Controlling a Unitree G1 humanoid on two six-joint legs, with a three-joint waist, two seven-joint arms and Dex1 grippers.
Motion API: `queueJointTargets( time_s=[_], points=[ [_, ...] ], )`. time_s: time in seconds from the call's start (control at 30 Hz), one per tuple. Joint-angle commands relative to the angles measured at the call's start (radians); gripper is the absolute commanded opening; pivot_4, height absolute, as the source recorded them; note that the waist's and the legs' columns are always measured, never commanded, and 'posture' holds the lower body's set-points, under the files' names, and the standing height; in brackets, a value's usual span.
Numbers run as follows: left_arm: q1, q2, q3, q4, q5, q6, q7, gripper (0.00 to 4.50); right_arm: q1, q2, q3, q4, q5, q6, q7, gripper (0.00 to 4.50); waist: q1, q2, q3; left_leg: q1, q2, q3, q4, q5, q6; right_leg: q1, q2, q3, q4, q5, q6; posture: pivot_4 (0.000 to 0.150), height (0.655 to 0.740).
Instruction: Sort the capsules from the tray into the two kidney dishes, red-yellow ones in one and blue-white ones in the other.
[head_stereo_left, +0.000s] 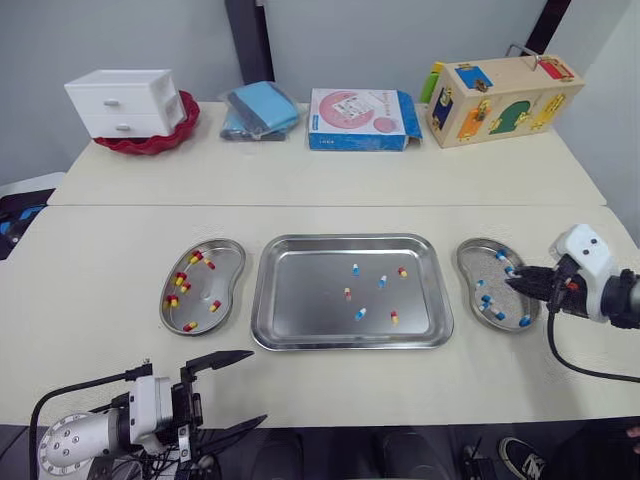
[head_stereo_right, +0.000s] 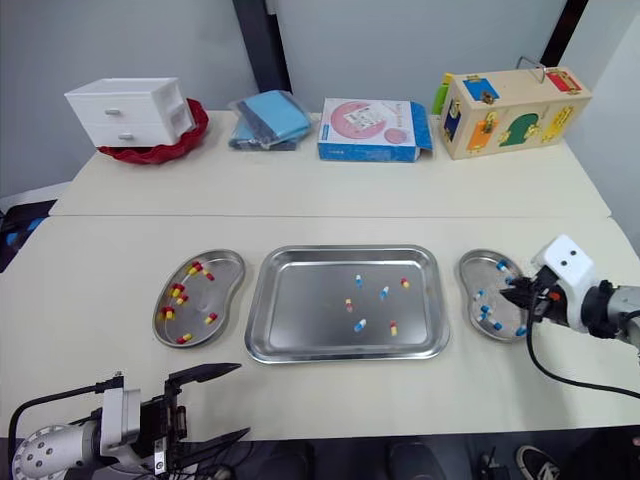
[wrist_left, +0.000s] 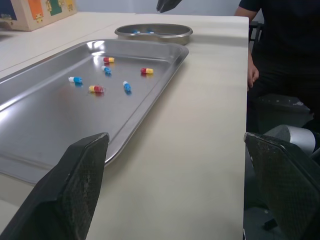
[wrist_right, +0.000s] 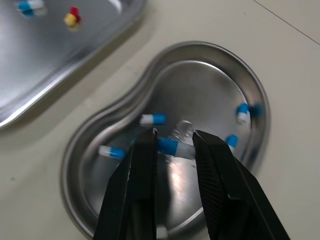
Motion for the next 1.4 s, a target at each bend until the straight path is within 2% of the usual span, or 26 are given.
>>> queueJointTargets(
  time_s=[0.03,0.13,0.23,0.4,0.53,0.7,0.97,1.13,1.4],
  points=[
    [0.004,0.0,0.001,-0.004,-0.012,-0.018,-0.005,4.5,-0.002,-0.015,-0.01,0.012,-0.008,-0.038,-0.02,1.1,0.0,0.0,0.0,0.0,0.0,0.0,0.0,0.0,0.0,0.0,0.0,0.0,0.0,0.0,0.0,0.15,0.74],
    [0.002,-0.005,0.003,-0.003,-0.012,-0.012,0.007,4.5,-0.003,-0.013,0.001,0.02,-0.009,-0.043,-0.029,1.1,0.001,0.0,0.0,0.0,0.0,0.0,0.0,0.0,0.0,0.0,0.0,0.0,0.0,0.0,0.0,0.15,0.74],
    [-0.002,-0.008,0.003,-0.005,-0.012,-0.006,0.018,4.5,0.001,-0.022,0.01,0.031,-0.012,-0.046,-0.03,1.74,0.001,0.0,0.0,0.0,0.0,0.0,0.0,0.0,0.0,0.0,0.0,0.0,0.0,0.0,0.0,0.15,0.74],
    [-0.005,-0.009,0.008,0.0,-0.008,-0.002,0.037,4.5,-0.004,-0.03,0.007,0.044,-0.004,-0.052,-0.022,3.1,0.002,0.0,0.0,0.0,0.0,0.0,0.0,0.0,0.0,0.0,0.0,0.0,0.0,0.0,0.0,0.15,0.74],
    [0.003,-0.012,0.011,-0.008,-0.008,0.007,0.061,4.5,0.011,-0.043,-0.026,0.054,0.021,-0.077,0.015,4.39,0.002,0.0,0.0,0.0,0.0,0.0,0.0,0.0,0.0,0.0,0.0,0.0,0.0,0.0,0.0,0.15,0.74],
    [0.025,-0.021,0.022,-0.028,-0.01,0.029,0.109,4.5,0.067,-0.087,-0.097,0.09,0.048,-0.149,0.092,4.45,0.002,0.0,0.0,0.0,0.0,0.0,0.0,0.0,0.0,0.0,0.0,0.0,0.0,0.0,0.0,0.15,0.74],
    [0.081,-0.042,0.066,-0.036,0.005,0.031,0.208,4.5,0.189,-0.18,-0.284,0.224,0.104,-0.278,0.326,4.45,0.005,0.0,0.0,0.003,0.0,0.001,0.0,0.0,0.0,0.004,0.0,0.0,-0.001,0.0,0.0,0.15,0.74],
    [0.119,-0.051,0.085,-0.054,0.001,0.035,0.243,4.5,0.193,-0.224,-0.289,0.365,0.077,-0.364,0.389,4.45,0.001,-0.001,0.0,0.014,0.0,0.002,-0.001,0.0,0.0,0.015,0.0,0.002,-0.004,0.0,0.0,0.15,0.74],
    [0.14,-0.057,0.092,-0.057,0.008,0.028,0.265,4.5,0.155,-0.256,-0.246,0.509,0.041,-0.464,0.408,4.45,0.001,0.0,0.0,0.014,0.0,0.005,-0.001,0.0,0.0,0.015,0.0,0.005,-0.007,0.0,0.001,0.15,0.74]
  ],
)
